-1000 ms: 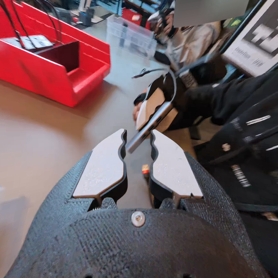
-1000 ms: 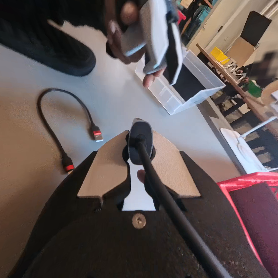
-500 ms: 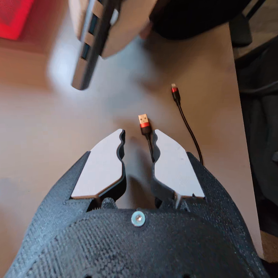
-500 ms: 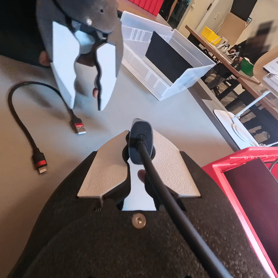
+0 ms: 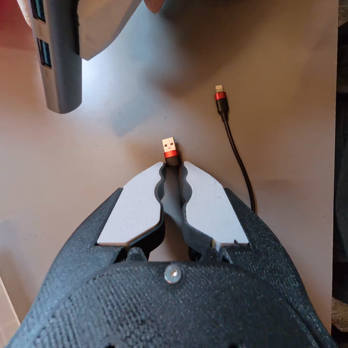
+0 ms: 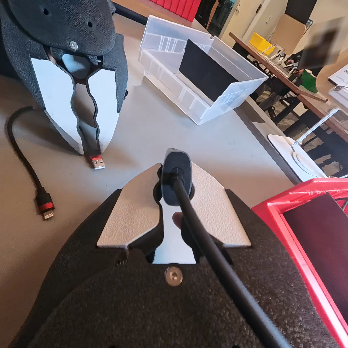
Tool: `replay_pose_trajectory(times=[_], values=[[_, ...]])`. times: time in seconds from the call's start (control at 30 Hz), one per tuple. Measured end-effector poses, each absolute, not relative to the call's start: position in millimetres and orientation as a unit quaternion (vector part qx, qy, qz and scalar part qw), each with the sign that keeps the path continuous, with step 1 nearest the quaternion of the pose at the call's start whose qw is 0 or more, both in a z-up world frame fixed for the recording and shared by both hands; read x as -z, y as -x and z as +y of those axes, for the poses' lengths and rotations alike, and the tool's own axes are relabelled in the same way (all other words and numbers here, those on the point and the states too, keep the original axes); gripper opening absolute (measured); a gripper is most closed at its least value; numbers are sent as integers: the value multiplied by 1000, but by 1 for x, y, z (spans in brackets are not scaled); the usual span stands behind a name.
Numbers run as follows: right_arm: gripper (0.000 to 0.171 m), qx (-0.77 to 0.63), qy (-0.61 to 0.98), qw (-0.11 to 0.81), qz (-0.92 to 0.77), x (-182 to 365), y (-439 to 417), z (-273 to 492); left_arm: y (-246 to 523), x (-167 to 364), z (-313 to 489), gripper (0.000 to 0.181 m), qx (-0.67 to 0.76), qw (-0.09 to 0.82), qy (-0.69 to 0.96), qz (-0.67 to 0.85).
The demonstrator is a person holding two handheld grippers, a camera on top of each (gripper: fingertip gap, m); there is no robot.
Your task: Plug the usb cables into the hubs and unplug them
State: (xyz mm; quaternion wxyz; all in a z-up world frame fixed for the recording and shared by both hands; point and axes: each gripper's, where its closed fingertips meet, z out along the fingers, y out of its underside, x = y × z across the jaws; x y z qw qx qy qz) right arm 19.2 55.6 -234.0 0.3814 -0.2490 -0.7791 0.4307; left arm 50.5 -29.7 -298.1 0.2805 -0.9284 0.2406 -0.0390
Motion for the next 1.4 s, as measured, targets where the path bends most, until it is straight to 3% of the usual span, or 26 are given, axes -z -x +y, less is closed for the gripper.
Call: replay_pose_trajectory(times=[0.03,0.13,0.23,0.4,0.53,1.4], values=[[18,-430,248,381,-780,235,-19,55,-50,298,-30,14,35,280,928,244],[17,-422,236,389,-784,236,-19,54,-40,297,-26,14,21,284,933,219],[17,-377,199,427,-798,240,-18,54,-47,283,-22,14,137,321,922,165],[17,-217,55,527,-820,243,-4,59,-36,259,-11,13,255,359,892,98],[17,-138,-43,537,-831,250,4,54,-22,255,-1,14,288,353,888,63],[17,-120,-96,483,-862,267,-2,35,-22,261,-6,14,202,343,912,97]])
